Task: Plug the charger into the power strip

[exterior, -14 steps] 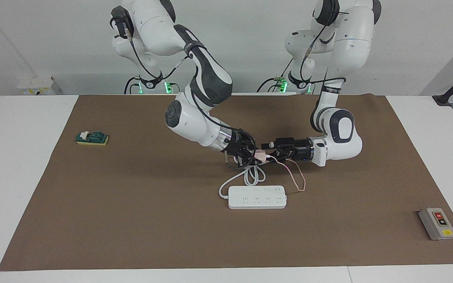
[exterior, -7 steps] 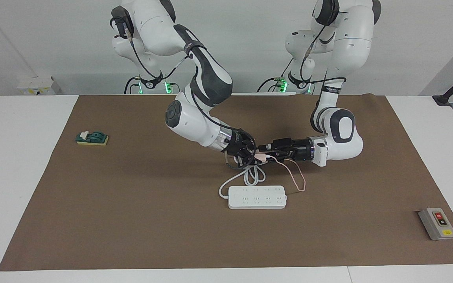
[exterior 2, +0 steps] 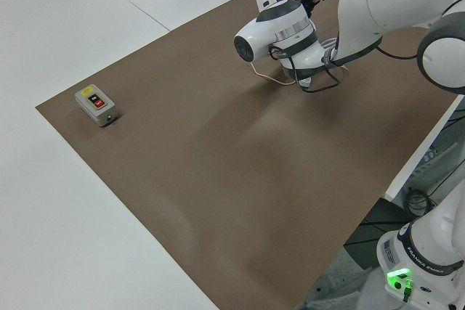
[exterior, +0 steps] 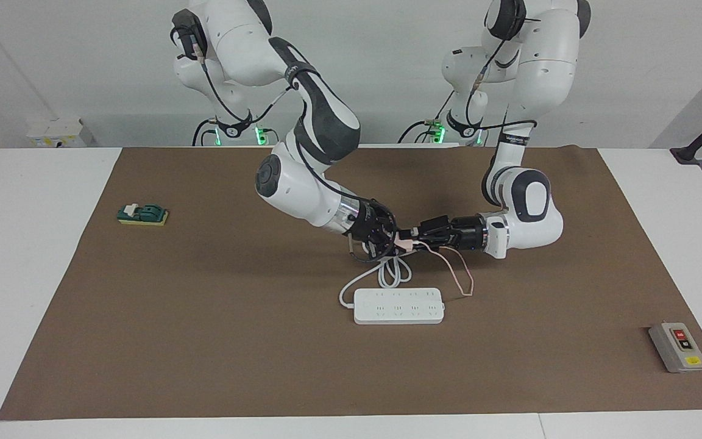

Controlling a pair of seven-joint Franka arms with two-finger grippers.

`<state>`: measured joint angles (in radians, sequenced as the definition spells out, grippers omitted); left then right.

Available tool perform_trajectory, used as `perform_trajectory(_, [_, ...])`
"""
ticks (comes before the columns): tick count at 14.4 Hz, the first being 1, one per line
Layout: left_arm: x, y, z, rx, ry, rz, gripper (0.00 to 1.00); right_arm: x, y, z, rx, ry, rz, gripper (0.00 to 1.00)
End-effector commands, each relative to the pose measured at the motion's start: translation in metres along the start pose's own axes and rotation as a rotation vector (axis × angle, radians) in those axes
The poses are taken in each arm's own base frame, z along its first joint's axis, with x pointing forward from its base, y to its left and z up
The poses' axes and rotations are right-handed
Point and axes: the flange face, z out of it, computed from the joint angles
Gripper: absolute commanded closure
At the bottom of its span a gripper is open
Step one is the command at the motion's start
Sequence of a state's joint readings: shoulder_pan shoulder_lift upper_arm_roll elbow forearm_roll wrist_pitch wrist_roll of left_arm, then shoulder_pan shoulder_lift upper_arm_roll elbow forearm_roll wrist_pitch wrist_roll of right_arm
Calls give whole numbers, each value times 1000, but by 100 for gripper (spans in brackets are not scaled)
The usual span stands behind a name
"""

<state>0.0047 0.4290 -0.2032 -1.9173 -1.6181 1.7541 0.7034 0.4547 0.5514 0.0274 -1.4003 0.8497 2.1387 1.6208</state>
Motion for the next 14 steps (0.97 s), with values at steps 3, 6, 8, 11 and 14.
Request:
perform_trajectory(3, [1, 12, -7, 31, 29, -25, 100, -8, 3, 8, -11, 21, -10, 0])
perform_trajectory(6, [7, 30, -20, 107, 4, -58, 100, 3, -5, -3, 4, 25, 15, 0])
perform_trajectory(8, [15, 48, -35, 204, -17, -33, 100, 12, -19, -30, 26, 18, 26, 0])
perform_trajectory(11, [34, 76, -51, 402, -68, 109, 100, 32, -34, -73, 18, 11, 49, 0])
perform_trajectory(14, [47, 97, -55, 621, -151, 254, 100, 43, -40, -113, 39, 79, 8, 0])
